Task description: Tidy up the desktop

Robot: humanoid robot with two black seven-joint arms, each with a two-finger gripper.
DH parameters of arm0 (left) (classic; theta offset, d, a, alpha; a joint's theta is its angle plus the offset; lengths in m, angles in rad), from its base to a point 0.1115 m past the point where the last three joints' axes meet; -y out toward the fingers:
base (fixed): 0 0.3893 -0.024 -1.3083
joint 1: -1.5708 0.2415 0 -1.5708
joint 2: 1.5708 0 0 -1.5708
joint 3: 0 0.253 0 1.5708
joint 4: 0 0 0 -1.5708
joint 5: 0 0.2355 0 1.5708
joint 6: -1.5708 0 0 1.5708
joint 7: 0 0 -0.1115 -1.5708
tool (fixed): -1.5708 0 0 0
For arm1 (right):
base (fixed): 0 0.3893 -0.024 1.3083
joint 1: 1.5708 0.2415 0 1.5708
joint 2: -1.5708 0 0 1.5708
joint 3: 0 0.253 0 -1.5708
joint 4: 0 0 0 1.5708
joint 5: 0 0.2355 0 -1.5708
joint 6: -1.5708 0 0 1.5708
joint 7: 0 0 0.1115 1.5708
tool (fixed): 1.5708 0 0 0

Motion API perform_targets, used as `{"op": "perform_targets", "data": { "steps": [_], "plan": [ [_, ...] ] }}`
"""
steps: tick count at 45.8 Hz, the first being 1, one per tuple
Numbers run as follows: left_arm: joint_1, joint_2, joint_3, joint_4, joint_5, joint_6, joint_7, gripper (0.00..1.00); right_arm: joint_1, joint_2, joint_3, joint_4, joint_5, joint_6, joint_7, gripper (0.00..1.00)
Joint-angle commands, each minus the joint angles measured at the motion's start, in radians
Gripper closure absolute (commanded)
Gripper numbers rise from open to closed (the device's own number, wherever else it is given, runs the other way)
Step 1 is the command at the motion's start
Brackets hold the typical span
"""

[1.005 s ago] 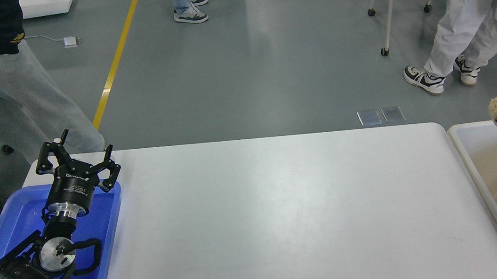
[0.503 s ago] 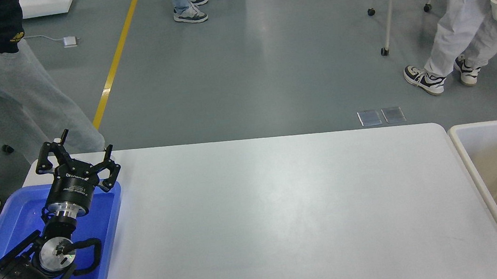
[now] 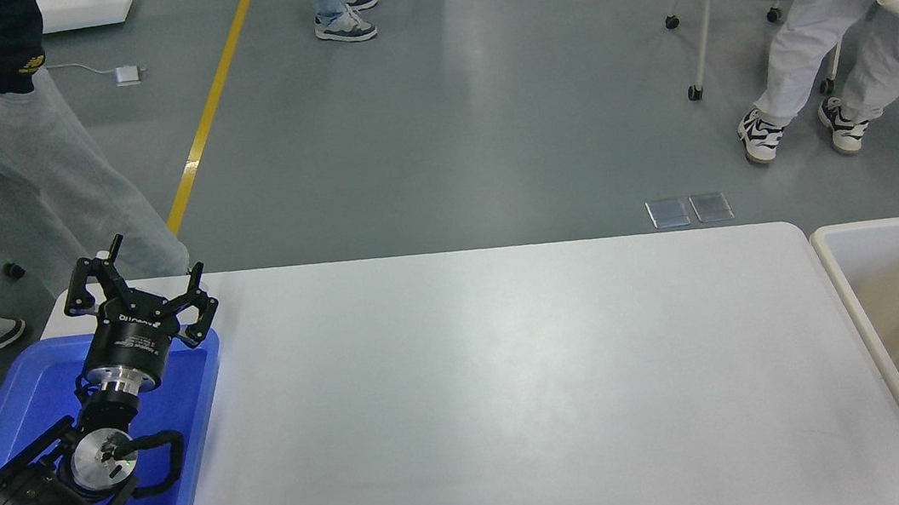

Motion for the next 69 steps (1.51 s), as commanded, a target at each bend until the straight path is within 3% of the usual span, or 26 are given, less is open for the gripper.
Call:
{"op": "perform_targets", "data": {
  "steps": [1,35,37,40,41,50,69],
  "plan": [
    [0.000,0.000,0.000,0.000,0.000,0.000,0.000,0.00,-0.010,0.036,0.002,-0.064,0.041,-0.005,-0.005,1.00],
    [0.000,0.000,0.000,0.000,0.000,-0.001,0.000,0.00,-0.051,0.039,0.000,-0.080,0.084,-0.006,-0.010,0.99],
    [0.000,0.000,0.000,0.000,0.000,-0.001,0.000,0.00,-0.054,0.039,0.000,-0.080,0.090,-0.006,-0.010,0.80],
    [0.000,0.000,0.000,0.000,0.000,-0.001,0.000,0.00,-0.056,0.038,0.002,-0.082,0.105,-0.006,-0.010,0.33],
    [0.000,0.000,0.000,0.000,0.000,-0.001,0.000,0.00,-0.057,0.036,0.002,-0.082,0.110,-0.006,-0.010,0.22],
    [0.000,0.000,0.000,0.000,0.000,-0.001,0.000,0.00,-0.062,0.035,-0.005,-0.080,0.114,0.003,-0.011,0.02],
    [0.000,0.000,0.000,0.000,0.000,0.000,0.000,0.00,-0.094,0.038,-0.017,-0.077,0.114,0.000,0.002,0.00]
  ]
}}
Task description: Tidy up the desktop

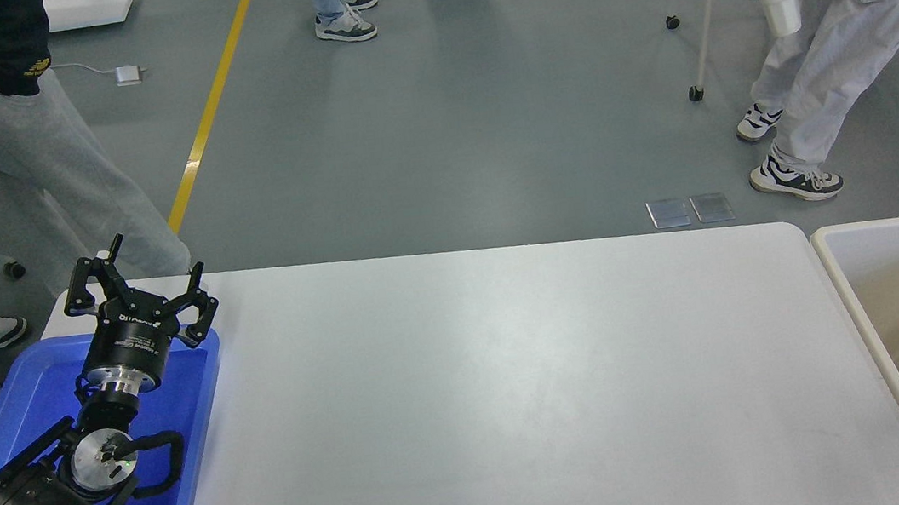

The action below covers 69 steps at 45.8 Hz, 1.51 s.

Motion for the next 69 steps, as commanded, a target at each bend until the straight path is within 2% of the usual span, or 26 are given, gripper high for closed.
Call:
{"op": "perform_targets", "data": {
  "steps": [1,11,21,33,36,41,45,54,62,69],
  "plan": [
    [0.000,0.000,0.000,0.000,0.000,0.002,0.002,0.00,-0.014,0.001,-0.007,0.003,0.003,0.004,0.005,0.00],
    [0.000,0.000,0.000,0.000,0.000,0.002,0.002,0.00,0.002,-0.008,0.012,0.008,0.004,0.122,0.001,0.00],
    [0.000,0.000,0.000,0.000,0.000,0.002,0.000,0.00,0.019,-0.002,-0.015,0.009,-0.002,0.130,0.002,0.00],
    [0.000,0.000,0.000,0.000,0.000,0.002,0.000,0.00,0.060,-0.087,0.090,0.038,0.049,0.246,0.005,0.00],
    [0.000,0.000,0.000,0.000,0.000,0.002,0.000,0.00,0.062,-0.132,0.175,0.124,0.059,0.249,0.005,0.00],
    [0.000,0.000,0.000,0.000,0.000,0.002,0.000,0.00,0.057,-0.224,0.356,0.361,0.058,0.249,0.005,0.00],
    [0.000,0.000,0.000,0.000,0.000,0.002,0.002,0.00,0.046,-0.247,0.457,0.471,0.049,0.243,0.005,0.00],
    [0.000,0.000,0.000,0.000,0.000,0.002,0.002,0.00,0.035,-0.229,0.535,0.567,0.046,0.245,0.008,0.00],
    [0.000,0.000,0.000,0.000,0.000,0.002,0.000,0.00,-0.037,-0.178,0.752,0.734,0.023,0.240,0.045,0.00],
    [0.000,0.000,0.002,0.000,0.000,0.002,0.000,0.00,-0.076,-0.106,0.853,0.782,-0.088,0.240,0.073,0.00]
  ]
}}
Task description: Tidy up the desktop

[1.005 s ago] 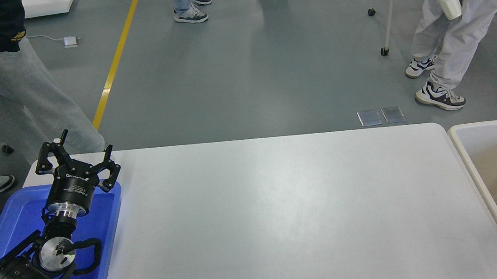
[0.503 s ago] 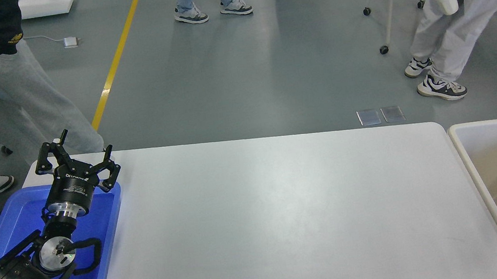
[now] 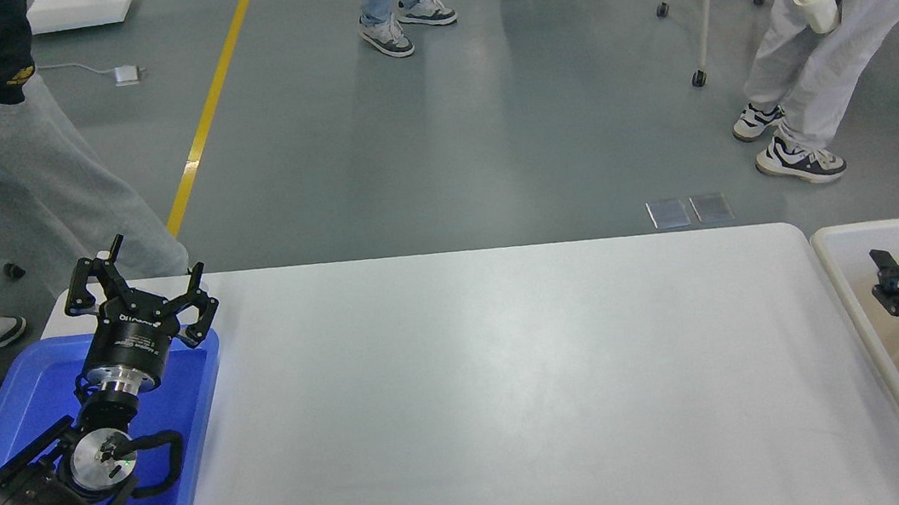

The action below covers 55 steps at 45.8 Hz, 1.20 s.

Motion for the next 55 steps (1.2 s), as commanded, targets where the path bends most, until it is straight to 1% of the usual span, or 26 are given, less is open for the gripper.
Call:
{"op": "perform_targets", "data": {
  "steps": [1,8,14,24,27,35,41,55],
  "plan": [
    [0.000,0.000,0.000,0.000,0.000,0.000,0.000,0.00,-0.068,0.081,0.200,0.141,-0.108,0.002,0.042,0.00],
    [0.000,-0.001,0.000,0.000,0.000,0.000,0.000,0.00,-0.132,0.136,0.288,0.261,-0.179,0.002,0.102,0.00],
    [0.000,0.000,0.000,0.000,0.000,0.000,0.000,0.00,-0.159,0.195,0.346,0.335,-0.257,0.002,0.103,0.00],
    [0.000,0.000,0.000,0.000,0.000,0.000,0.000,0.00,-0.189,0.334,0.420,0.332,-0.295,-0.001,0.106,0.00],
    [0.000,0.000,0.000,0.000,0.000,0.000,0.000,0.00,-0.191,0.360,0.440,0.332,-0.309,-0.001,0.106,0.00],
    [0.000,0.000,0.000,0.000,0.000,0.000,0.000,0.00,-0.189,0.359,0.440,0.321,-0.329,-0.001,0.106,0.00],
    [0.000,-0.001,0.000,0.000,0.000,0.000,0.000,0.00,-0.191,0.351,0.440,0.286,-0.334,0.001,0.106,0.00],
    [0.000,0.000,0.000,0.000,0.000,0.000,0.000,0.00,-0.198,0.345,0.432,0.283,-0.334,0.002,0.105,0.00]
  ]
}}
